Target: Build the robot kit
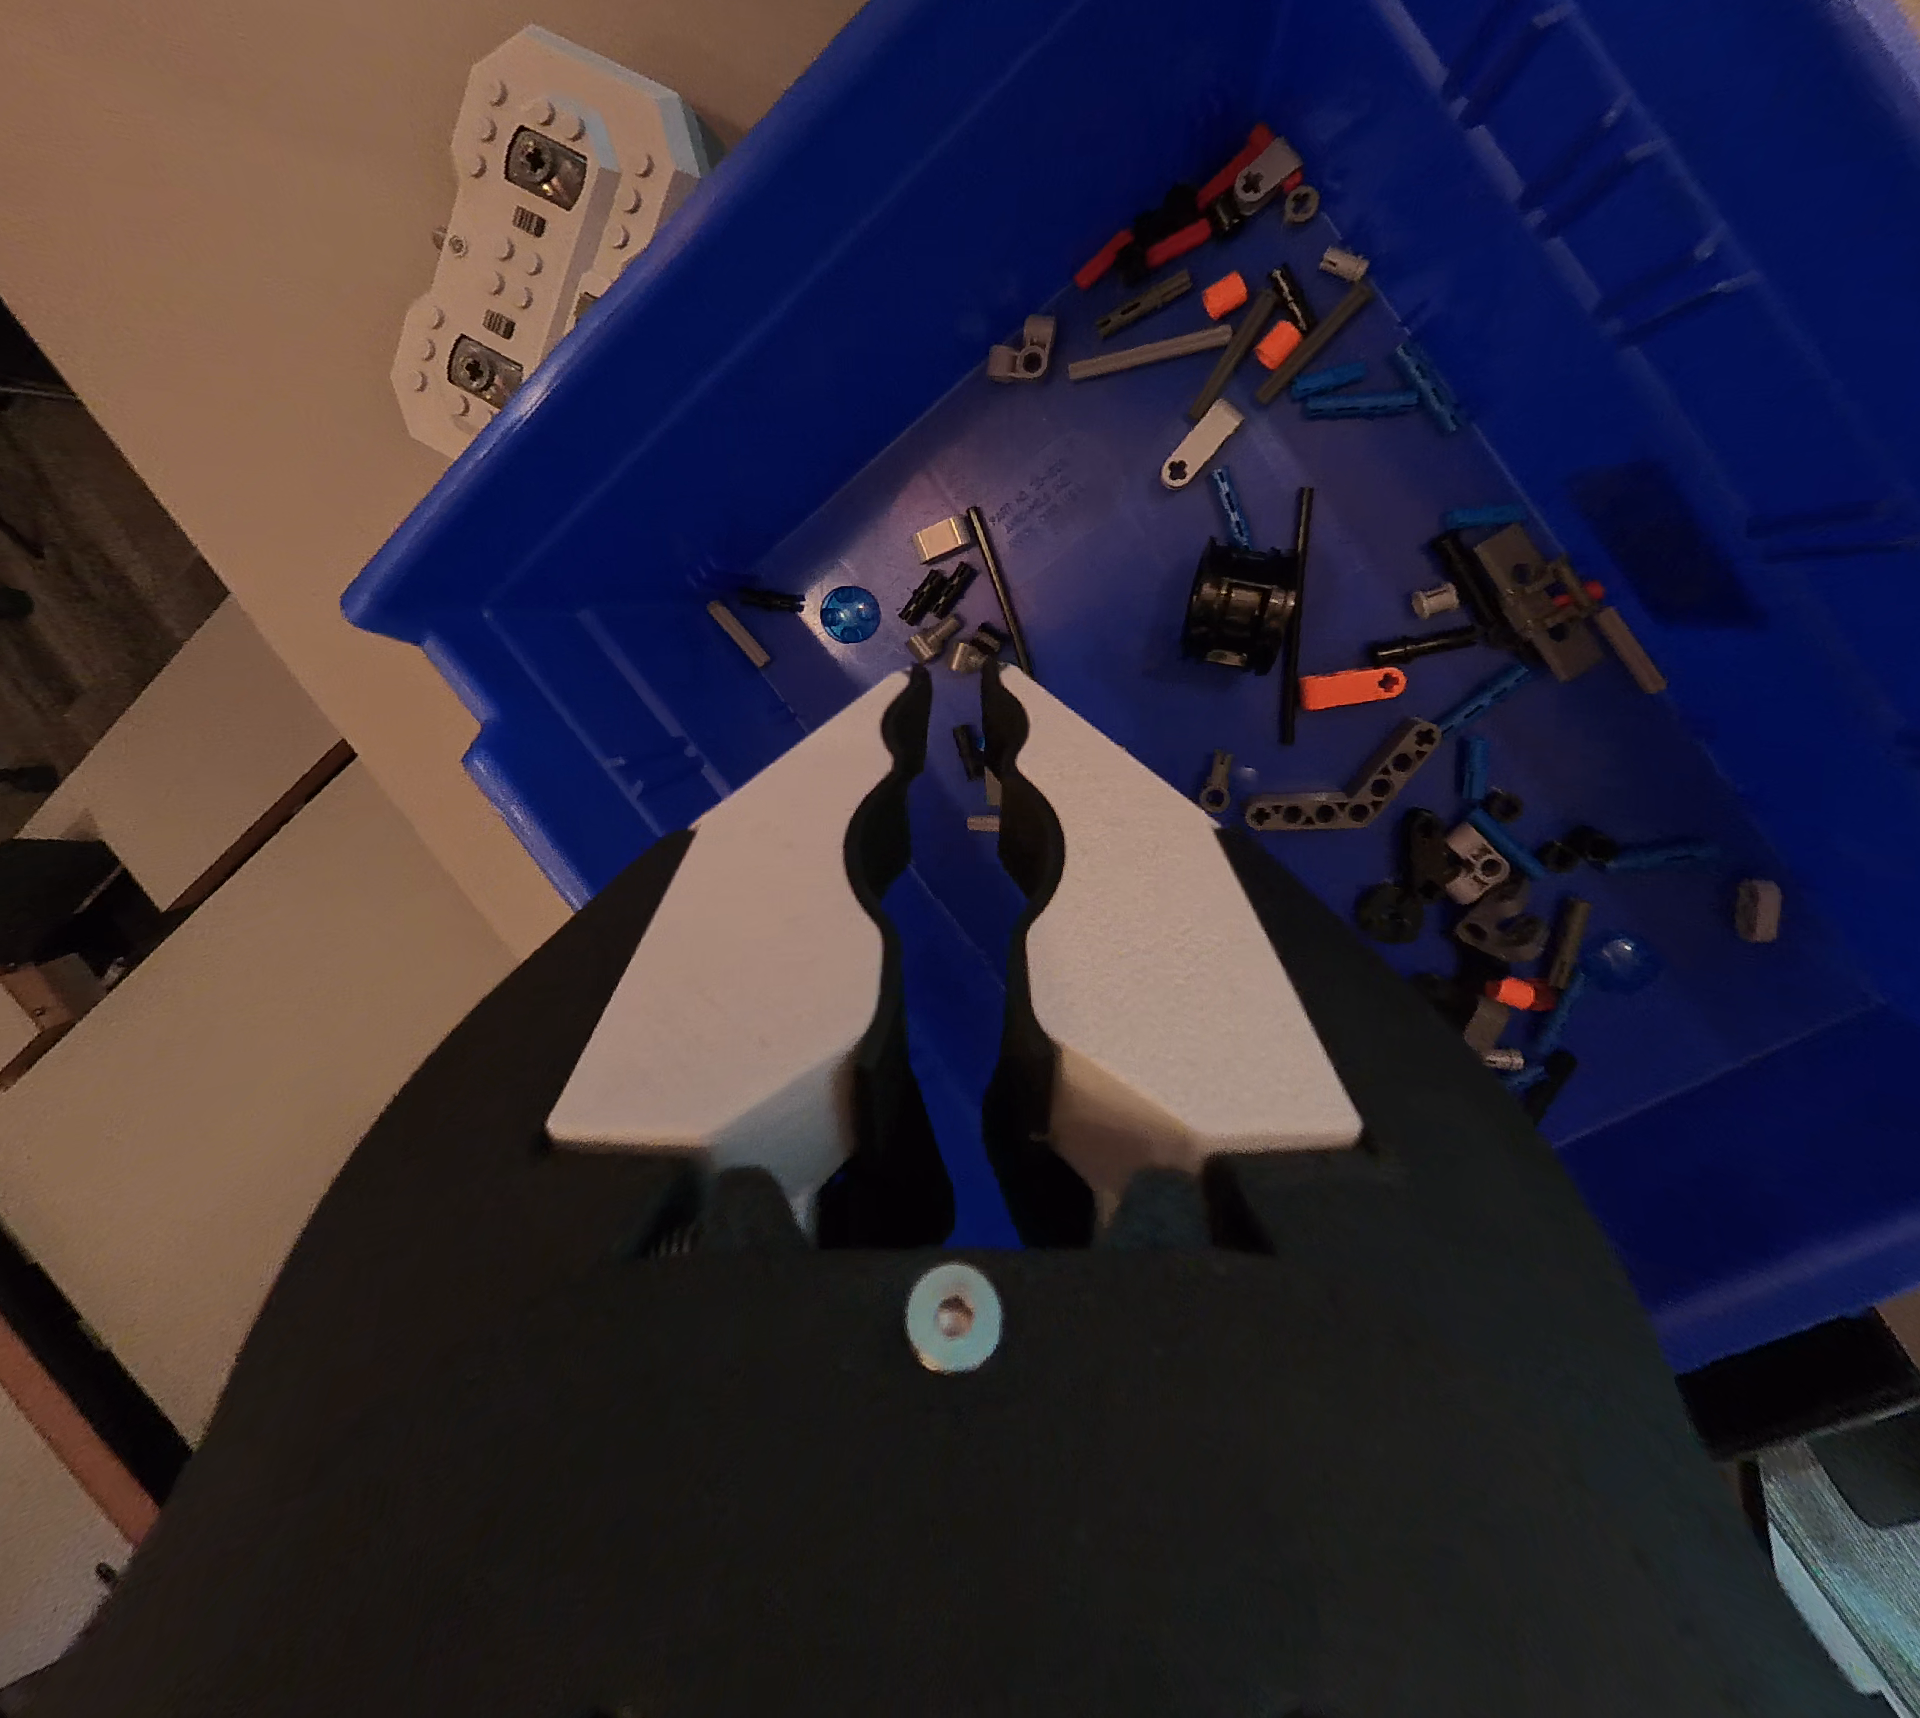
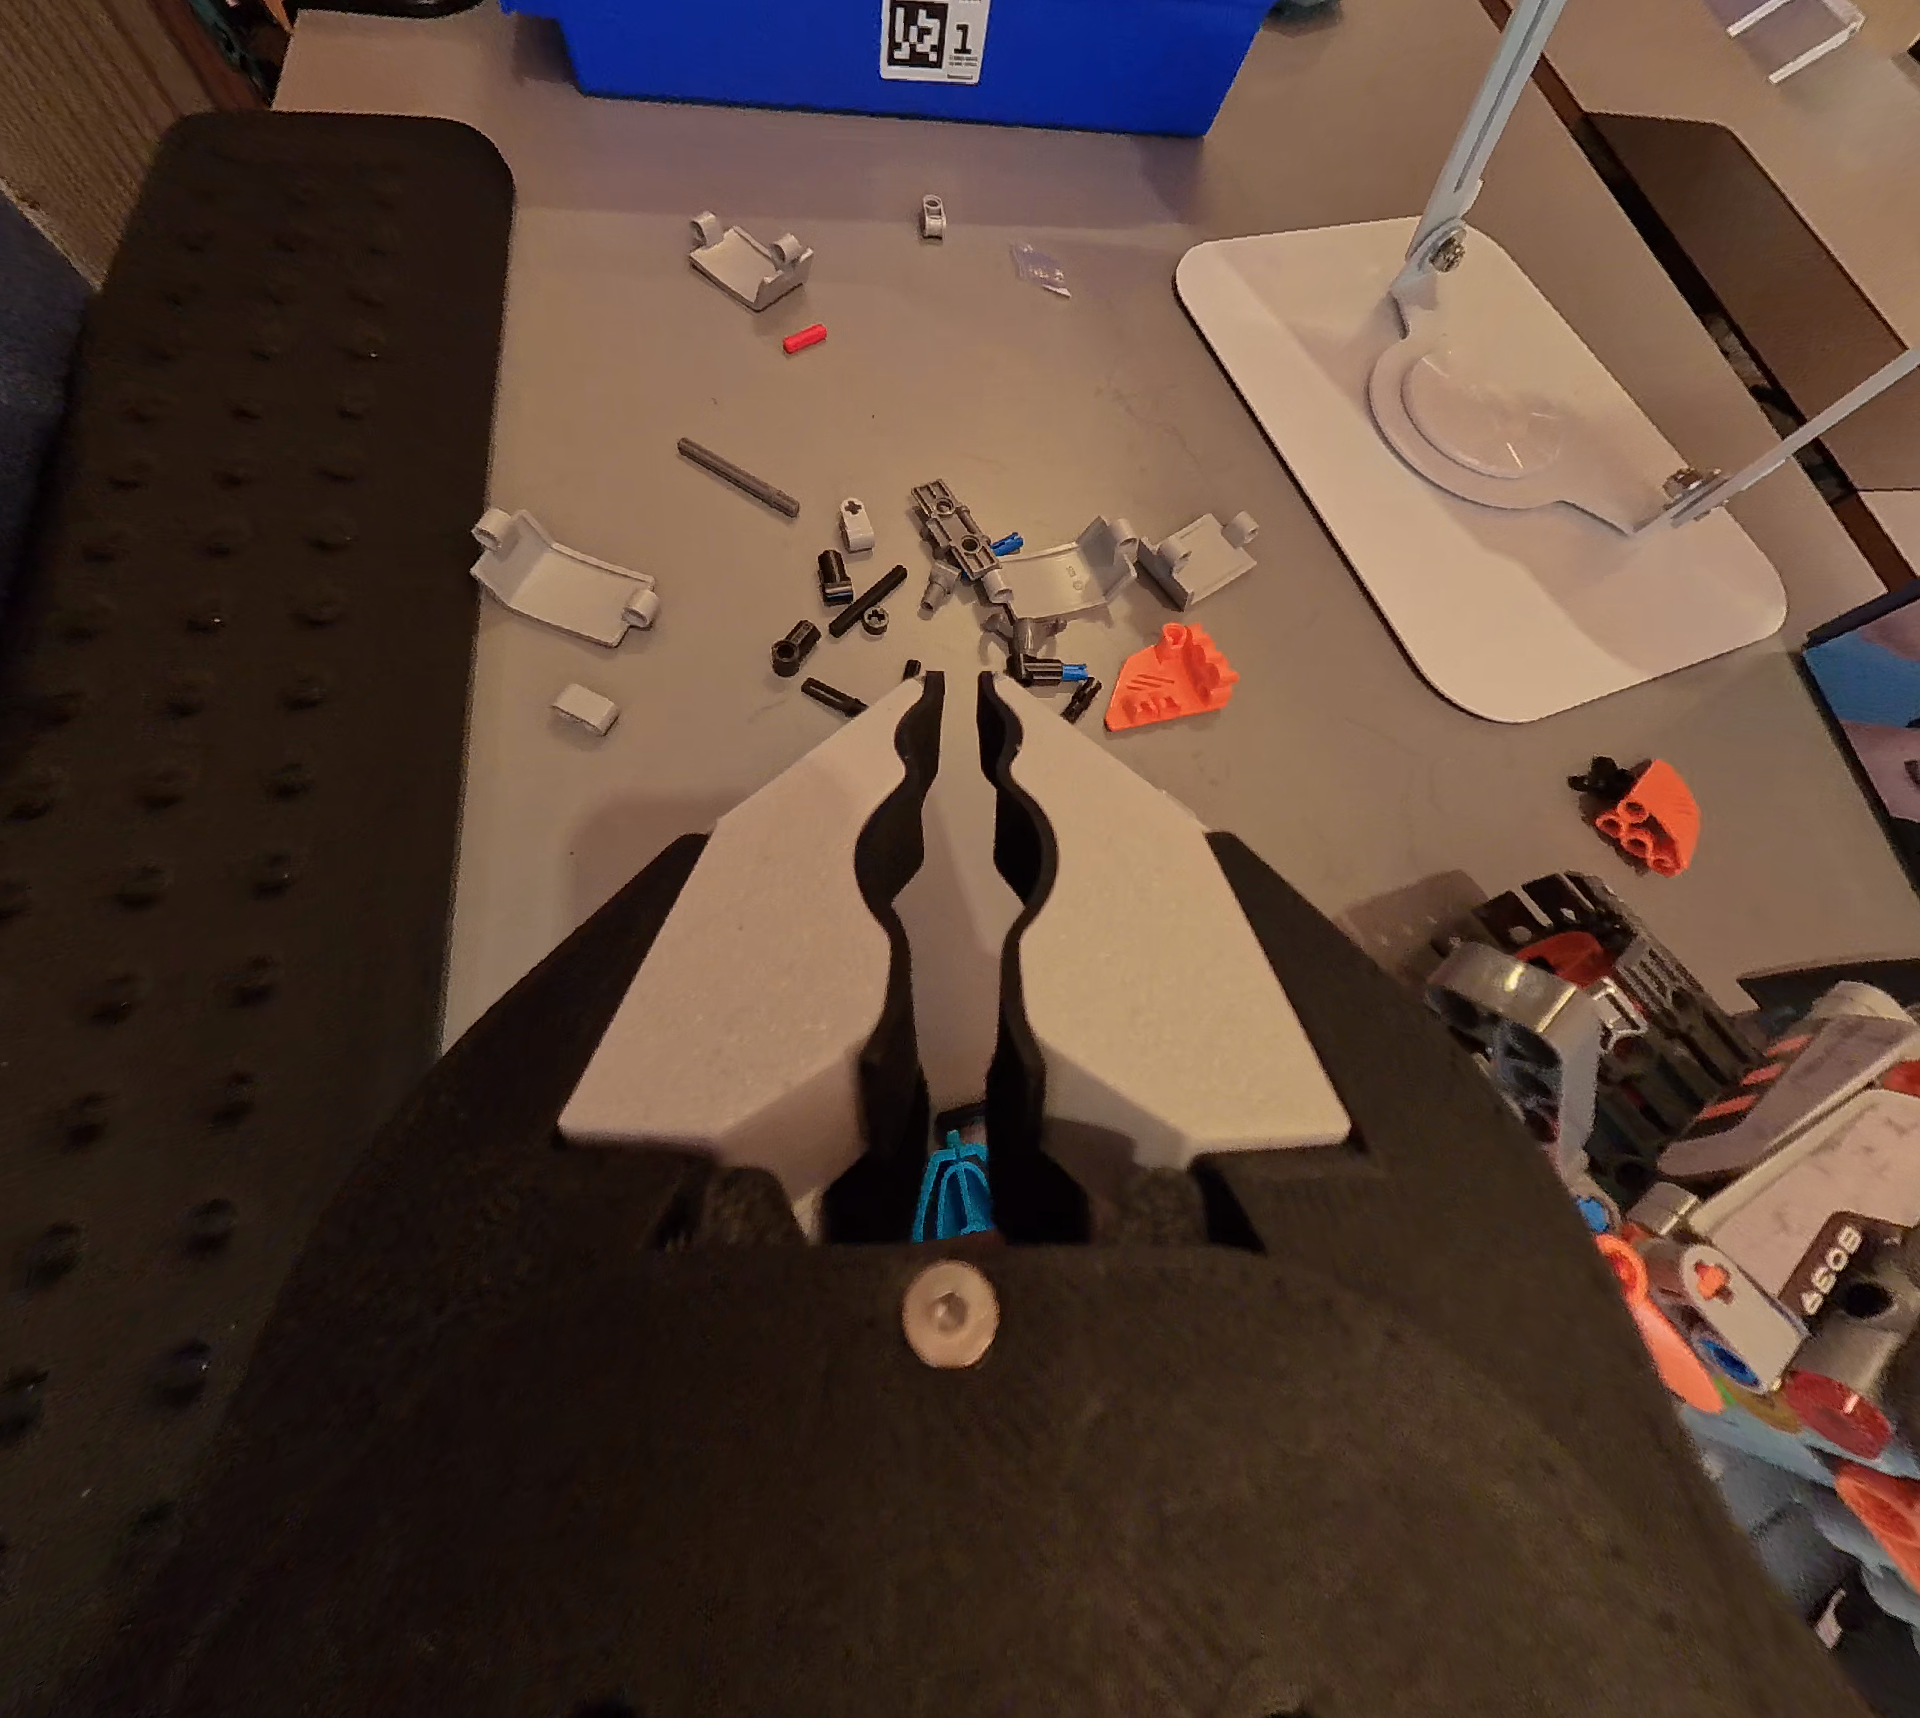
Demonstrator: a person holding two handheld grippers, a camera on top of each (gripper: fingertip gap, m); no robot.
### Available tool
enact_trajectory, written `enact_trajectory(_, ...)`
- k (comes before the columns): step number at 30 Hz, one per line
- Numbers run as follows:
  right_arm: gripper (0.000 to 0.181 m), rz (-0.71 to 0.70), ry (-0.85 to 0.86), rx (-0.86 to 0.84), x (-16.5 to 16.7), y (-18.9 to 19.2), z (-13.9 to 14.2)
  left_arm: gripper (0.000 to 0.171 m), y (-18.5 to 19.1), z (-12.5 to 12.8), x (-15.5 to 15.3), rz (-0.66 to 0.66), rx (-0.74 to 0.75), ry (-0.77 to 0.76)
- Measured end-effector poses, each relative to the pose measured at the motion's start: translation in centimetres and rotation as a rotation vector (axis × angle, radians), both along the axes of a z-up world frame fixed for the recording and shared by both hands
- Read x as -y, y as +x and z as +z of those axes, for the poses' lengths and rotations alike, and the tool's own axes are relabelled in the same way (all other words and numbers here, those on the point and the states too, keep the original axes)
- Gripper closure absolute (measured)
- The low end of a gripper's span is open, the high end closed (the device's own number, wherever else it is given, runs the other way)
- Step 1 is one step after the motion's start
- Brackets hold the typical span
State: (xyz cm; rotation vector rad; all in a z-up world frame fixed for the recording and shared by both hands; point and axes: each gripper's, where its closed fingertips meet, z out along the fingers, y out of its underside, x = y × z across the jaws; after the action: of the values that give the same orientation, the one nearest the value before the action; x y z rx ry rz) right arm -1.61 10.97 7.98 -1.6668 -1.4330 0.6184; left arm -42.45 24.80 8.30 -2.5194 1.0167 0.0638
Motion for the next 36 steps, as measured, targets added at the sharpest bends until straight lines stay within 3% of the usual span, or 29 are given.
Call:
enact_trajectory(6,0.178,0.03,0.008,-0.036,0.3,-0.1,0.3,0.167,0.0,0.4,1.8,-0.048,-0.013,-0.062)
enact_trajectory(10,0.178,0.043,0.004,-0.057,0.3,-0.3,0.4,0.161,1.7,-0.5,5.4,-0.135,0.001,-0.17)
enact_trajectory(17,0.179,0.045,0.006,-0.047,0.1,-0.3,-0.2,0.159,2.8,-2.8,11.0,-0.164,0.019,-0.274)
enact_trajectory(23,0.18,0.041,0.008,-0.059,-0.1,-0.2,-0.3,0.161,3.4,-4.4,11.6,-0.129,0.047,-0.231)
enact_trajectory(26,0.18,0.029,0.015,-0.067,-0.3,-0.1,-0.2,0.164,2.5,-3.2,9.6,-0.034,0.072,-0.094)
enact_trajectory(30,0.181,0.023,0.018,-0.09,-0.6,-0.3,0.1,0.165,1.7,-2.2,9.2,0.007,0.105,-0.061)
enact_trajectory(33,0.181,0.022,0.015,-0.1,-0.8,-0.7,0.2,0.165,3.4,-1.3,8.6,-0.036,0.185,-0.019)
enact_trajectory(36,0.181,0.019,0.011,-0.117,-1.0,-1.2,0.4,0.162,4.9,-2.3,8.4,-0.124,0.151,-0.039)
